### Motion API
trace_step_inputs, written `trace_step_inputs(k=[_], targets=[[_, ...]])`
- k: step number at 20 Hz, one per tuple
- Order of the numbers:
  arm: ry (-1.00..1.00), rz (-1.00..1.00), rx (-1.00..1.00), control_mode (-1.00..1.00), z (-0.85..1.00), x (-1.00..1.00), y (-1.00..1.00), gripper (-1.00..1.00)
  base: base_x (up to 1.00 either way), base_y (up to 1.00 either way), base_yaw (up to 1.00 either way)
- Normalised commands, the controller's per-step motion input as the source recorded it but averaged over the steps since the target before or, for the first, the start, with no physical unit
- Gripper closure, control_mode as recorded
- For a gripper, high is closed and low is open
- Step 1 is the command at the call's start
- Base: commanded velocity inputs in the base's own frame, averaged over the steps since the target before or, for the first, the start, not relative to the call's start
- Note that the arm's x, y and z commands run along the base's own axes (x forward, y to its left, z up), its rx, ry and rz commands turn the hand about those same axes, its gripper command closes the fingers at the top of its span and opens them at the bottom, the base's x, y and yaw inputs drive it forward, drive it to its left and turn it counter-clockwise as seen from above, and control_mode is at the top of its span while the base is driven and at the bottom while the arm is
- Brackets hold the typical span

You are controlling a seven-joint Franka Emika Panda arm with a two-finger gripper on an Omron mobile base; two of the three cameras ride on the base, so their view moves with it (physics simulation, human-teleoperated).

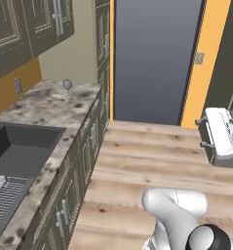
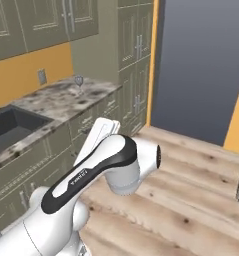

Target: Retrieve the wine glasses from the counter and place one next to each plate.

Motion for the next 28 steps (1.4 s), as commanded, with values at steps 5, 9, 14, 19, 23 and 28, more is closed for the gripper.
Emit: trace_step_inputs(k=[5, 9, 14, 19, 23, 28], targets=[[0.00, 0.00, 0.00, 1.00, 0.00, 0.00, 0.00, -1.00, 1.00, 0.25, 0.00], [0.00, 0.00, 0.00, 1.00, 0.00, 0.00, 0.00, -1.00, 1.00, 0.08, 0.01], [0.00, 0.00, 0.00, 1.00, 0.00, 0.00, 0.00, -1.00, 1.00, 0.11, 0.01], [0.00, 0.00, 0.00, 1.00, 0.00, 0.00, 0.00, -1.00, 1.00, 0.06, 0.08], [0.00, 0.00, 0.00, 1.00, 0.00, 0.00, 0.00, -1.00, 1.00, -0.14, 0.45], [0.00, 0.00, 0.00, 1.00, 0.00, 0.00, 0.00, -1.00, 1.00, -0.21, 0.68]])
